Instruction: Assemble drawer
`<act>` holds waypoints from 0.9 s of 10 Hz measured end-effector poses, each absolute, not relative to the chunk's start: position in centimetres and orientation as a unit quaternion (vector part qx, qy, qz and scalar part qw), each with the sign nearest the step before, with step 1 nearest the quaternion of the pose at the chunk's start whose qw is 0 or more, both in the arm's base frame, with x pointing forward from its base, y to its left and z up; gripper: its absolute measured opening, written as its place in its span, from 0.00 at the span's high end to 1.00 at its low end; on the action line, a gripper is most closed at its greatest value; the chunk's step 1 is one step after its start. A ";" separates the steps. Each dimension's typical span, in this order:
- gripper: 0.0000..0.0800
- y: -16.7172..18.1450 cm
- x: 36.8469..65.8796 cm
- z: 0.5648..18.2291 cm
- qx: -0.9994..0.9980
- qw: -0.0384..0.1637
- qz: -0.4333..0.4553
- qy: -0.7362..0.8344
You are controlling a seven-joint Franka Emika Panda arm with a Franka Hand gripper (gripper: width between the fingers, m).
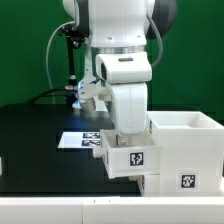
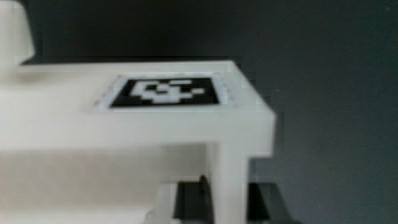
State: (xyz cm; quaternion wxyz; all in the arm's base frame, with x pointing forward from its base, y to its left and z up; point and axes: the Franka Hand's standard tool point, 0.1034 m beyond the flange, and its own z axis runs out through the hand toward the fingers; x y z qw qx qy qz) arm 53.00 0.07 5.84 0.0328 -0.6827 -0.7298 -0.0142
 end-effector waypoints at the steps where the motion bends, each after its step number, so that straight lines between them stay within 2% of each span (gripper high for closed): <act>1: 0.96 0.3 53.0 5.9 -0.686 0.033 -0.014 -0.727; 4: 0.96 1.0 53.5 6.1 -0.710 0.030 -0.015 -0.704; 6: 0.96 2.8 54.3 6.2 -0.718 0.030 -0.019 -0.695; 9: 0.96 3.1 54.3 6.5 -0.735 0.027 -0.020 -0.677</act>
Offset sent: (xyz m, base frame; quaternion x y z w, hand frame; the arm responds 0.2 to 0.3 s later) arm 0.0082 0.0289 0.0054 -0.0144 -0.0021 0.0339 0.9993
